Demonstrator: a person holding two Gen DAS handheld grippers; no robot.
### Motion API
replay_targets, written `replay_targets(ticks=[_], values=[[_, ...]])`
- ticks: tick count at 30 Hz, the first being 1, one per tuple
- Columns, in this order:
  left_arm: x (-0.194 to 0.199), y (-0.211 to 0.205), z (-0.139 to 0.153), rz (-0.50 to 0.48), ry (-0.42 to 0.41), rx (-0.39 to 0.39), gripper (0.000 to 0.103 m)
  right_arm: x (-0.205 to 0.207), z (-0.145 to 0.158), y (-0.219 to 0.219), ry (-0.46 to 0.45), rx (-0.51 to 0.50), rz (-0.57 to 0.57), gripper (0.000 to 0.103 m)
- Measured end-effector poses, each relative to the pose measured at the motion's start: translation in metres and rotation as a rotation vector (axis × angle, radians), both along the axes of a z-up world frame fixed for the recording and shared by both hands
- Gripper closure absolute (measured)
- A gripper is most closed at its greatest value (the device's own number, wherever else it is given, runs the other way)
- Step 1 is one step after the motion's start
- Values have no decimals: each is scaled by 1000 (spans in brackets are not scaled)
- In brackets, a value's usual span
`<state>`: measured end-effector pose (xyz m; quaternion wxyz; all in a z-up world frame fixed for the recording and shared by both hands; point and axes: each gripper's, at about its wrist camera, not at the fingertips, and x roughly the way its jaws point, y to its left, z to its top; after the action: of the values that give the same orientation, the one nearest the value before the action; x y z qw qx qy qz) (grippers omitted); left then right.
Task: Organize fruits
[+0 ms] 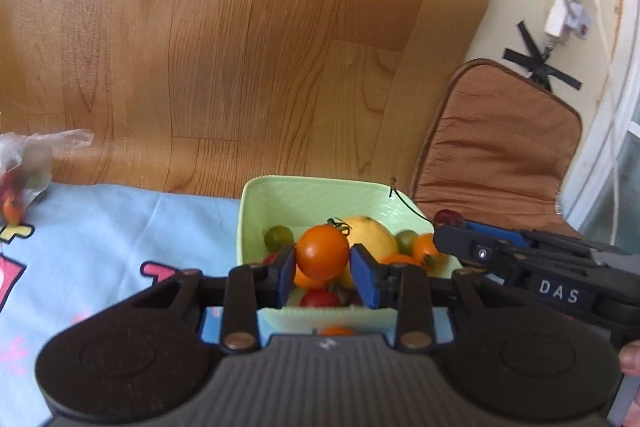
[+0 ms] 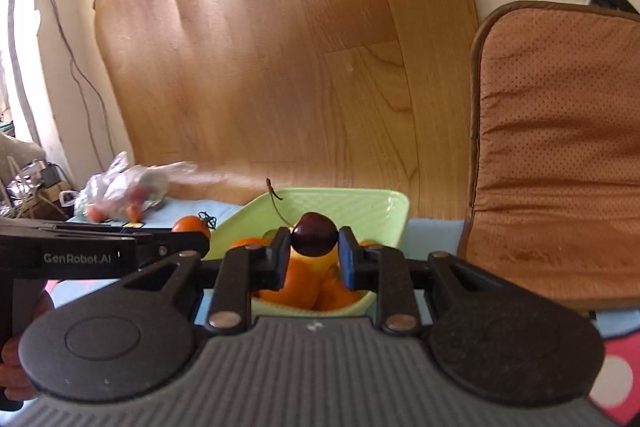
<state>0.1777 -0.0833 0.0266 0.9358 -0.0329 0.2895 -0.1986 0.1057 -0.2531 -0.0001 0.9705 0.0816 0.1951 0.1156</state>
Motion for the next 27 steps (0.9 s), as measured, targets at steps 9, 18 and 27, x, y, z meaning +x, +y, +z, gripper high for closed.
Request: replay_targets(ticks=[9,18,27], values=[[41,-19,-7,17,17,27,59,16,-5,-3,-12,-3,-17,70],[-25,11,3,-21,-14,-27,59,-54,-7,2,40,10,84,70],[-34,3,-30,-46,96,-1,57,-63,-31,47,139,-94,214,47]])
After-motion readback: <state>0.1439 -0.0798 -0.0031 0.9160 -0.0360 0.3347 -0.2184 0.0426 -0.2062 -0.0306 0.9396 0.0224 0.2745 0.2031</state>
